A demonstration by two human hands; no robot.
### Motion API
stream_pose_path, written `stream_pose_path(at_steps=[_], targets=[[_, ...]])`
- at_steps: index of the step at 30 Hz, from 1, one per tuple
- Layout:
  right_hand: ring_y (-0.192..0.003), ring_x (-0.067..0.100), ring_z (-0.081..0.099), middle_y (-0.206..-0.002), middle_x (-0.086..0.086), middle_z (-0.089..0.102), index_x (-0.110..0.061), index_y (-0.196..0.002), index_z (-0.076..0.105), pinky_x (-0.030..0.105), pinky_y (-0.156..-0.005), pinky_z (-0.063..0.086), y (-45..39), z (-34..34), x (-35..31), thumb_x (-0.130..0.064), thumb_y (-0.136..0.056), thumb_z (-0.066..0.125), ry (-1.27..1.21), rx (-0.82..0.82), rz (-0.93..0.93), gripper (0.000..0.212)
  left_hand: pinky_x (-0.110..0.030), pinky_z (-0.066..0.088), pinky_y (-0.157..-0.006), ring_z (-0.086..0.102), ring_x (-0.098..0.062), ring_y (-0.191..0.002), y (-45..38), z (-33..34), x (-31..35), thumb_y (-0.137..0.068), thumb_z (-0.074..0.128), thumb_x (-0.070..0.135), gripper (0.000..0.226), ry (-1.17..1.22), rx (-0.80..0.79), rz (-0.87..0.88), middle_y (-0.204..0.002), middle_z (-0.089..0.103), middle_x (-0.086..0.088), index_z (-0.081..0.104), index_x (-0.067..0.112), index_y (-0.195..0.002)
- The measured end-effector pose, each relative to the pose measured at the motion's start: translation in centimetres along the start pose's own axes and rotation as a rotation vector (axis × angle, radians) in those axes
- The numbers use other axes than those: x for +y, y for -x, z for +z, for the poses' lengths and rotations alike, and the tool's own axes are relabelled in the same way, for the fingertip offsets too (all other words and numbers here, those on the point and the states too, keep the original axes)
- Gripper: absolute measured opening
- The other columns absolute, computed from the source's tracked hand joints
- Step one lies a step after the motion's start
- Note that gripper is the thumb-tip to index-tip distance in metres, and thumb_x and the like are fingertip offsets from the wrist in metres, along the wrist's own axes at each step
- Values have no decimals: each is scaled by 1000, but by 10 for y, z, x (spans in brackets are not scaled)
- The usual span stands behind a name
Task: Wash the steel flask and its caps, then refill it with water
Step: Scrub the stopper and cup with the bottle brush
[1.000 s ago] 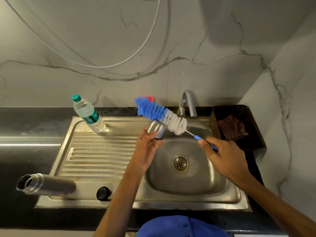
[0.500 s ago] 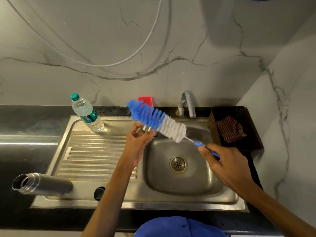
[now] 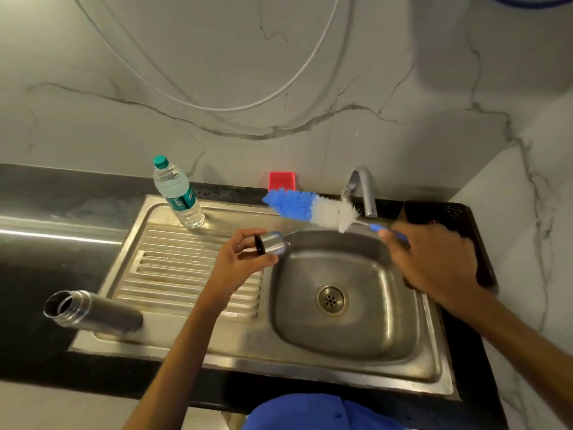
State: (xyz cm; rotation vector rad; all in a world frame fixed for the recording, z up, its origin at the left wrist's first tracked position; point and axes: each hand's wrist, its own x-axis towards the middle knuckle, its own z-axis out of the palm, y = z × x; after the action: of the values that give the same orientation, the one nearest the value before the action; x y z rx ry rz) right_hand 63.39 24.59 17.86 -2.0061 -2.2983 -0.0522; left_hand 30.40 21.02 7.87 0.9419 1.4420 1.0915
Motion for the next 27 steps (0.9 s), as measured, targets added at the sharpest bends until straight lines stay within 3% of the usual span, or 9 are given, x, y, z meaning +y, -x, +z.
stream_pose_path(at_steps=[2,4,9,14,17,21,24,27], targets=[[-53,16,46,-64,-5,50,-25,-87,65,26,-58,39,-34,-16,-7,-54,-103,35,221,23,-29,46,-18,58,-84,74,-8,-102,4,-18,-4,-73,96,14,56,-210,55,47,-112,76,7,71,34,-119],[-51,14,39,-64,-2,48,-20,-81,63,27,-58,34,-67,-31,-22,-46,-104,37,346,27,-91,43,-11,52,-76,70,-1,-98,9,-37,-8,-71,97,19,59,-375,107,74,-108,71,17,67,34,-120],[-50,16,31,-63,-1,38,-20,-77,51,31,-60,29,-137,-51,-63,-28,-97,54,522,-67,-250,21,-31,56,-85,68,-8,-100,18,-86,-33,-65,99,16,63,-484,199,84,-111,72,7,66,24,-118],[-49,17,34,-62,1,47,-15,-71,60,26,-53,17,-180,-48,-98,-19,-84,60,636,-83,-390,14,-31,56,-83,68,-6,-99,33,-121,-48,-66,100,17,60,-456,274,54,-110,72,10,67,25,-116],[-50,19,41,-63,2,52,-15,-65,53,26,-60,29,-199,-41,-117,-19,-83,62,666,-65,-474,21,-26,54,-82,68,-5,-102,38,-136,-54,-67,99,14,60,-439,289,49,-112,72,10,67,24,-117],[-65,27,61,-71,6,66,-16,-74,69,35,-73,41,-220,-22,-137,-30,-83,67,818,59,-606,17,-35,58,-88,69,-10,-104,42,-151,-61,-67,99,15,64,-433,276,22,-116,72,8,68,25,-122],[-74,16,61,-72,-7,67,-28,-77,73,29,-73,40,-241,-2,-154,-39,-84,64,1070,115,-847,16,-26,56,-85,68,-6,-103,42,-159,-56,-69,97,16,63,-389,291,0,-115,72,12,68,26,-124],[-76,12,61,-71,-11,64,-32,-72,72,28,-76,44,-256,16,-163,-34,-80,70,1231,159,-905,9,-27,54,-88,68,-5,-104,41,-159,-50,-70,97,16,62,-368,275,5,-115,71,15,68,25,-125]])
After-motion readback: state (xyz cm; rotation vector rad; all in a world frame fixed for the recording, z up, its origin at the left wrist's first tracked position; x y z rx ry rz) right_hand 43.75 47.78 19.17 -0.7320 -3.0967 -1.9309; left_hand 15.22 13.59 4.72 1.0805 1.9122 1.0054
